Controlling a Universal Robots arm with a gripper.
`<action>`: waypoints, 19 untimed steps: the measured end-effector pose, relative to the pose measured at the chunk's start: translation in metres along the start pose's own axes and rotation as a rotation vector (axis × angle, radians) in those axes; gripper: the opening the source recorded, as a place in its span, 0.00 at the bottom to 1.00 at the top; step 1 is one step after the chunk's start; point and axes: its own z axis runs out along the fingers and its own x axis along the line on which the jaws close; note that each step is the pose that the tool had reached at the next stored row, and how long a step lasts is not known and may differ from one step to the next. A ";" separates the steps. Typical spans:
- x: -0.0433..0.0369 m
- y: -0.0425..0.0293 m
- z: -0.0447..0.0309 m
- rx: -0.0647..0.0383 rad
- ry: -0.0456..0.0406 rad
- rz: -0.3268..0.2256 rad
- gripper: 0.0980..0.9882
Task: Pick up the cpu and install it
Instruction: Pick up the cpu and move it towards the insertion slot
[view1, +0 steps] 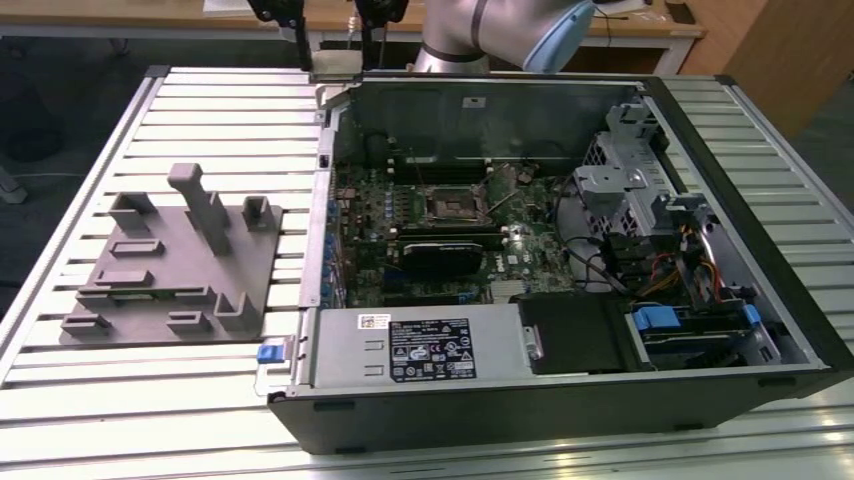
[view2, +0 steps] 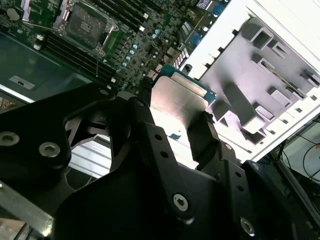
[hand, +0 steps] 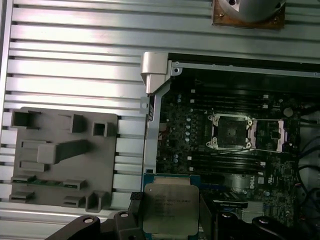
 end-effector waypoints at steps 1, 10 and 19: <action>-0.0013 -0.0001 0.0000 0.000 0.0000 0.000 0.50; -0.0118 -0.0005 0.0001 0.000 0.0000 0.000 0.50; -0.0274 0.0000 0.0006 0.000 -0.0003 0.000 0.50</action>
